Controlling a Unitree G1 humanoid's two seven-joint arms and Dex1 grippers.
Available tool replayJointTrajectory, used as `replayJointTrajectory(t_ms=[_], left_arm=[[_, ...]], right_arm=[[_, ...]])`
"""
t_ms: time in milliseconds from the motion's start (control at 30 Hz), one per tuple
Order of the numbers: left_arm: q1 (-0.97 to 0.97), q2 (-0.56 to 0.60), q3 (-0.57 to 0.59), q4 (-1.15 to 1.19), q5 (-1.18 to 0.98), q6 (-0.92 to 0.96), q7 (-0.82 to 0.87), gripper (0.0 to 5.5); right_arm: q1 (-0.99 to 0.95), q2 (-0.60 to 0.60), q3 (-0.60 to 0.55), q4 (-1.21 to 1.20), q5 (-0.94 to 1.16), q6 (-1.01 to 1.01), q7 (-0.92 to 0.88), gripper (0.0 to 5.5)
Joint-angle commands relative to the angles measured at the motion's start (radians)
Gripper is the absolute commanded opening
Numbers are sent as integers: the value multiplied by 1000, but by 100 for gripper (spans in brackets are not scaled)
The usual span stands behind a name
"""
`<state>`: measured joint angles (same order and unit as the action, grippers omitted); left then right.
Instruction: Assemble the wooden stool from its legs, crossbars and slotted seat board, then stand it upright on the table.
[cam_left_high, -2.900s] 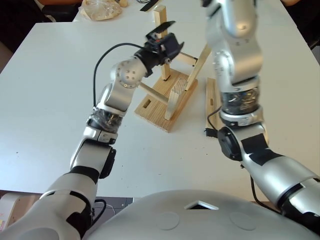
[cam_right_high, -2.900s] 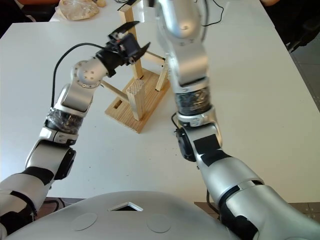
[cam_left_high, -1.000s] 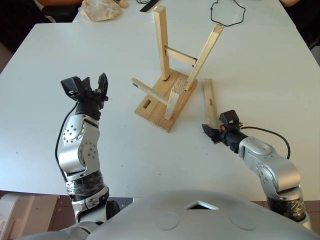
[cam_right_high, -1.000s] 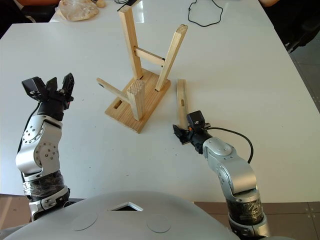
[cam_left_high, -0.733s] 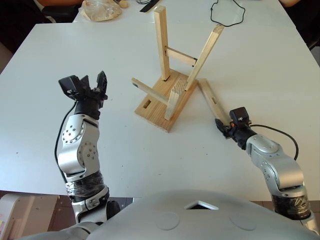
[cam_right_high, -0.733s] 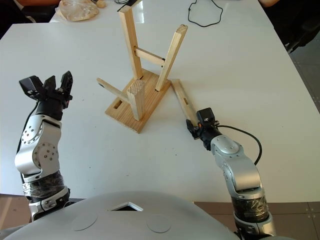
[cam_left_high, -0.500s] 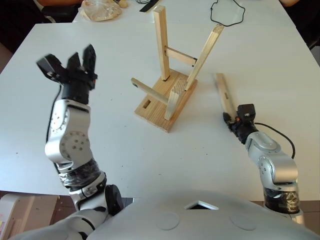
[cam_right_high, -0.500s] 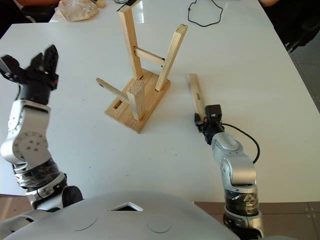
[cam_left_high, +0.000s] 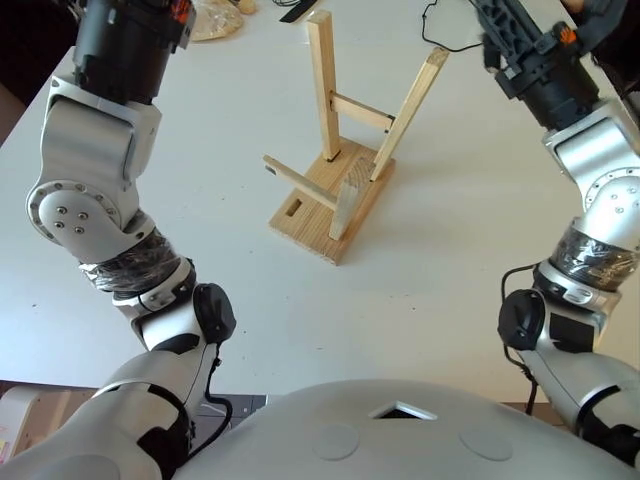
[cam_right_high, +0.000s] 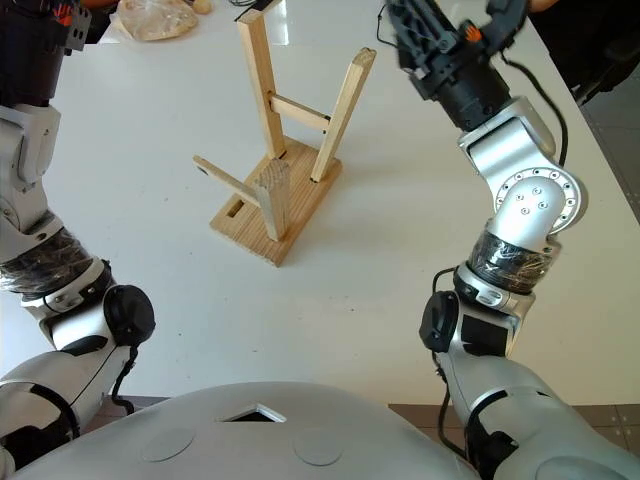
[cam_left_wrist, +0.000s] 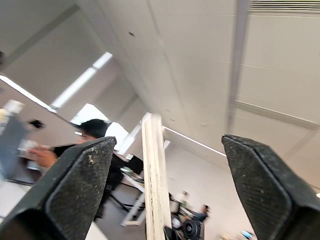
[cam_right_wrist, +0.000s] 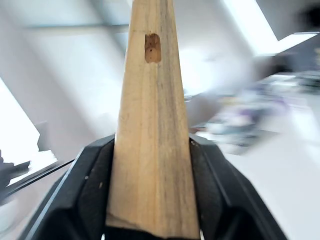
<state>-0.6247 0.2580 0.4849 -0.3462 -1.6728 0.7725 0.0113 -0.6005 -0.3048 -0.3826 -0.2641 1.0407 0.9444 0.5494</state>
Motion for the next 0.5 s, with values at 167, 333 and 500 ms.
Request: replayJointTrajectory(t_ms=[167, 333, 500], left_arm=[[11, 189, -118, -32, -167, 109, -185, 387], [53, 241, -172, -102, -209, 115, -238, 387], [34, 272, -204, -99, -222, 82, -244, 387]], right_arm=[[-80, -220, 99, -31, 203, 126, 308, 207], [-63, -269, 168, -38, 176, 116, 413, 207], [-22, -291, 219, -62, 145, 94, 457, 207]])
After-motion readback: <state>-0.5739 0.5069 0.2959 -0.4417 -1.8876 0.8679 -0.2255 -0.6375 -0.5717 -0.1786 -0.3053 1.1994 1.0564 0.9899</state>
